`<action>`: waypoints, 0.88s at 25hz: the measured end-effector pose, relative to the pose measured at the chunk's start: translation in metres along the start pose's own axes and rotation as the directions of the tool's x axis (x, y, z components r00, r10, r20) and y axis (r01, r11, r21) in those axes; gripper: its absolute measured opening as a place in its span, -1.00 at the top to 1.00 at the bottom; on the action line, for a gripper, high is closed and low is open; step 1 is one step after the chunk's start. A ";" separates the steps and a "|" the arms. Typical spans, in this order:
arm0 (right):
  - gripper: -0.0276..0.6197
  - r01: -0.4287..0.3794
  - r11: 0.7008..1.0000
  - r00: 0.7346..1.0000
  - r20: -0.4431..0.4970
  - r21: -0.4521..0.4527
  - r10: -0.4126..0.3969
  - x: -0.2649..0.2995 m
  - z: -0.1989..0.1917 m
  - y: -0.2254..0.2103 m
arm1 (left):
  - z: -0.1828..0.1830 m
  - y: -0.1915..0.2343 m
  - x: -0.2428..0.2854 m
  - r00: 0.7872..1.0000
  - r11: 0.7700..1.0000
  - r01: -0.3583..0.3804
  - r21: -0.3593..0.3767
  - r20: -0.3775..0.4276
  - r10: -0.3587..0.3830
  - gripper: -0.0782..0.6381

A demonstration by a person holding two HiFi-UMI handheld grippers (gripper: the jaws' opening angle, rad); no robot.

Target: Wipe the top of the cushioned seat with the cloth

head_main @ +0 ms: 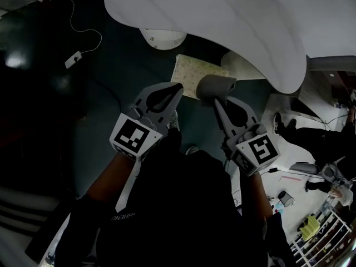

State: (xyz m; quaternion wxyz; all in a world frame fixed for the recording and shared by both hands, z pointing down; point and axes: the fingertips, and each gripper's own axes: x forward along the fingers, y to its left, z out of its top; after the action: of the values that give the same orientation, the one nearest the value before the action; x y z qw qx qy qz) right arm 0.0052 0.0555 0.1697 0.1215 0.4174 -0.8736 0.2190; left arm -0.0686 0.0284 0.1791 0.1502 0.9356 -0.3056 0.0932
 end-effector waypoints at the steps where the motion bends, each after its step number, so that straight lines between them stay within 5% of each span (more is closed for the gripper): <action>1: 0.82 0.002 1.000 1.000 -0.004 0.004 -0.002 0.006 0.000 -0.003 | -0.001 0.006 0.002 1.000 1.000 -0.002 0.001 -0.002 0.002 0.76; 13: 0.82 -0.024 0.999 0.998 -0.060 0.030 0.026 0.074 -0.027 -0.030 | -0.047 0.055 0.018 0.997 0.998 -0.037 -0.058 -0.072 0.032 0.76; 22: 0.82 -0.065 0.997 0.988 -0.141 0.031 0.069 0.140 -0.086 -0.102 | -0.103 0.094 0.072 0.986 0.987 -0.117 -0.110 -0.130 0.103 0.76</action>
State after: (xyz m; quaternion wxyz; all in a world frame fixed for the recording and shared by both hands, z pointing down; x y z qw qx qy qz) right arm 0.0004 -0.0539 0.3285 0.1703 0.3728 -0.8732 0.2637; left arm -0.0765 -0.0483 0.3156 0.2183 0.8993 -0.3518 0.1411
